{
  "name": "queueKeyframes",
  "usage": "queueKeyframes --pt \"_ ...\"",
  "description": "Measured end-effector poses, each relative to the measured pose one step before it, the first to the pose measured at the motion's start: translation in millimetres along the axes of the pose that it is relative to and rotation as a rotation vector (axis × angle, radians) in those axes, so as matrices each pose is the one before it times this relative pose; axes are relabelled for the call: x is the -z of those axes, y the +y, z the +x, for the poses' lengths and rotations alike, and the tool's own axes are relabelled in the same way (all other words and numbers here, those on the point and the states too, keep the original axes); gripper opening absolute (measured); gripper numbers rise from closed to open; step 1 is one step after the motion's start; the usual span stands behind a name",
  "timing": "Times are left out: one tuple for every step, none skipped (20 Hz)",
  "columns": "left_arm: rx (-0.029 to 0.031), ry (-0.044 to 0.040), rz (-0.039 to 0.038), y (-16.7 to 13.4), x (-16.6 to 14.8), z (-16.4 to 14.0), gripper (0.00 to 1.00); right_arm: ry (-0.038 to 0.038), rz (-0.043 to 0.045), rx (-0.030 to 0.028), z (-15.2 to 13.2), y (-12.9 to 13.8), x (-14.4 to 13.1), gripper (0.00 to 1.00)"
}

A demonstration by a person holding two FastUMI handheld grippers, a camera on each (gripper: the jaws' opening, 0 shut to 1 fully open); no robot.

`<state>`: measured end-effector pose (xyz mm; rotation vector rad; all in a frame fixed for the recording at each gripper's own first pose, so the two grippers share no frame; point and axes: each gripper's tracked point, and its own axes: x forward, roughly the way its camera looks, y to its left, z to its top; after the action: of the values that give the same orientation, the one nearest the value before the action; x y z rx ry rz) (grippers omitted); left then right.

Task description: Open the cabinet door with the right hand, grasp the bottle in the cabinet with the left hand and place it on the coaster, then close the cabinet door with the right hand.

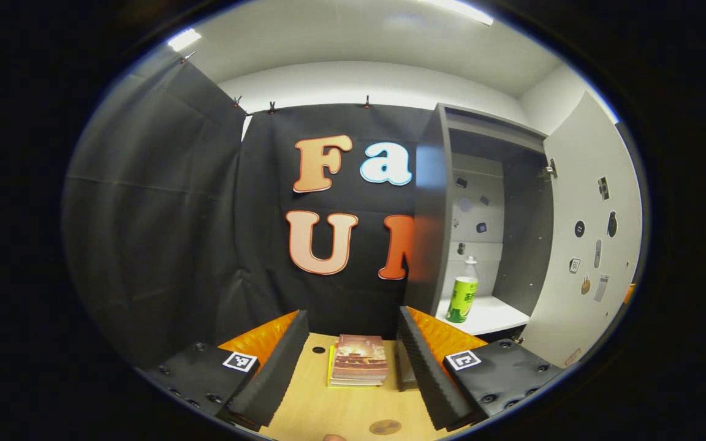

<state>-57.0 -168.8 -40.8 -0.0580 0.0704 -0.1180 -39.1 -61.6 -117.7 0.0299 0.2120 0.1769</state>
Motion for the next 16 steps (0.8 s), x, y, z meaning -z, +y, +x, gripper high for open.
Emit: queueKeyframes --pt "0.00559 0.00252 -0.00124 -12.16 1.84 -0.16 0.94 -0.00353 0.00069 0.00212 -0.06 -12.23 -0.4 0.03" --pt "0.00409 0.00339 -0.00337 -11.52 1.69 0.73 0.94 -0.00333 -0.00305 0.00157 1.81 -12.24 0.01 0.03" --pt "0.00521 0.00249 -0.00569 -11.73 2.68 -0.05 0.94 -0.00068 -0.00693 0.00468 0.36 -12.15 0.1 0.03" --pt "0.00604 0.00112 -0.00673 -10.25 2.12 0.74 0.94 -0.00448 -0.00726 0.00804 -0.34 -12.33 -0.94 0.03" --pt "0.0028 0.0029 -0.00624 -10.33 1.81 -0.32 0.94 -0.00698 -0.00687 0.00631 -0.44 -10.25 -1.75 0.03" --pt "0.00352 0.00219 -0.0053 -8.52 2.21 -0.1 0.94 -0.00448 -0.00377 0.00503 2.98 -9.72 -0.64 0.03" --pt "0.00119 0.00502 -0.00314 -9.41 2.85 1.33 0.94 -0.00323 0.00113 0.00142 2.76 -10.03 -0.39 0.03" --pt "0.00157 0.00579 -0.00026 -7.36 3.29 1.19 0.94 -0.00132 0.00646 -0.00718 1.31 -6.44 0.54 0.03" --pt "0.00105 0.00573 0.00166 -8.58 2.86 1.14 0.94 -0.0024 0.0132 -0.02181 -0.11 -1.0 -0.13 0.03" --pt "0.00346 0.0046 0.00276 -8.4 3.22 2.41 0.94 -0.0002 0.01057 -0.02945 -2.33 1.72 0.23 0.03" --pt "0.00359 0.00454 0.00177 -9.11 2.12 2.78 0.94 -0.00341 0.00637 -0.02787 -2.02 3.26 0.15 0.03" --pt "0.0058 0.00385 -0.00086 -7.11 1.92 4.68 0.94 -0.00399 0.00486 -0.01958 -2.13 0.84 -0.31 0.03" --pt "0.00931 0.0018 -0.00414 -8.99 1.75 4.49 0.94 -0.00264 0.00174 -0.00848 -1.86 -0.8 -0.41 0.03" --pt "0.01176 0.00148 -0.00418 -9.24 1.05 6.62 0.95 -0.0023 0.00908 -0.00156 -1.47 -3.73 -0.75 0.03" --pt "0.0112 0.00189 -0.00266 -8.55 1.4 6.38 0.96 -0.00323 0.02227 -0.00297 -3.6 -1.94 -2.15 0.03" --pt "0.01189 -0.00017 -0.00096 -8.46 0.19 6.76 0.97 -0.00751 0.02231 0.00376 -5.3 -3.16 -4.3 0.03"
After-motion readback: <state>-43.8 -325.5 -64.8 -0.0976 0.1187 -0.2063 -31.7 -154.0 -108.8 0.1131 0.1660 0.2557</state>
